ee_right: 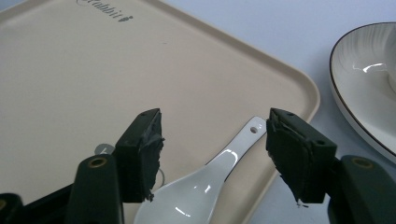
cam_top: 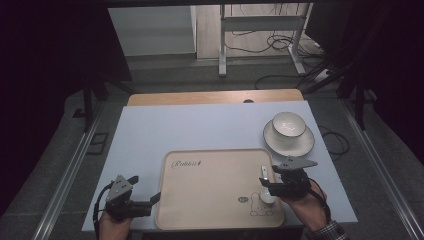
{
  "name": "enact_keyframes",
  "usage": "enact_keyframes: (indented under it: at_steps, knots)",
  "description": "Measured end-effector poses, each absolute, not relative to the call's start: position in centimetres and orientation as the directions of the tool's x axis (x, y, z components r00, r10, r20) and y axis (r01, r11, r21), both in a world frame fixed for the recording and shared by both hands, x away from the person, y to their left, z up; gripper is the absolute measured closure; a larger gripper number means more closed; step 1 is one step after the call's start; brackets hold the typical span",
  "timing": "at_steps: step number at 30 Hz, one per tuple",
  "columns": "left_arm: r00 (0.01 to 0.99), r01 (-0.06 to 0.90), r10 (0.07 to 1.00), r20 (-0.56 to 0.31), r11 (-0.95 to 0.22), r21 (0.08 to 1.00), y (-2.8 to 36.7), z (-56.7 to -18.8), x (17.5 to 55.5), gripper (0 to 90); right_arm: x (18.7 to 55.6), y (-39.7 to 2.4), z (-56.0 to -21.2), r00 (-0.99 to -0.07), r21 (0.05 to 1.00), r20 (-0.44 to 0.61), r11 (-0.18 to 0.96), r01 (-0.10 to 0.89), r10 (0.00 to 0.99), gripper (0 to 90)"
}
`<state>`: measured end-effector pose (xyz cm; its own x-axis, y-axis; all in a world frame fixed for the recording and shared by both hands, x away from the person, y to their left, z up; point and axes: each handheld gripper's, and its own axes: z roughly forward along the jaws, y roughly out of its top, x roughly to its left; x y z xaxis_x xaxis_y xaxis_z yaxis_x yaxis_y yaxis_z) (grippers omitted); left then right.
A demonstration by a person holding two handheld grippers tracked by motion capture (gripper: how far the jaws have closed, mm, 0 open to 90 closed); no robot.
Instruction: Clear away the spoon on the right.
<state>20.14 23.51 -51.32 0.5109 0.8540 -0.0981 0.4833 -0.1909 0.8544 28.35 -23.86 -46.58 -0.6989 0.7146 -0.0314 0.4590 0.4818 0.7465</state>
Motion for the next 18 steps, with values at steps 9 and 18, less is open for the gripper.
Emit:
enact_keyframes:
  at_steps: [9,18]
  knots:
    - [0.514,0.482,0.852,-0.098,-0.193,0.854,23.45,-51.32,20.14,2.1,27.88,-24.38,-46.7,-0.693,0.757,-0.038,0.473,0.45,0.72,29.1]
    - [0.513,0.483,0.853,-0.098,-0.192,0.854,23.47,-51.33,20.14,2.1,27.48,-24.81,-46.74,-0.687,0.764,-0.044,0.468,0.445,0.726,24.6]
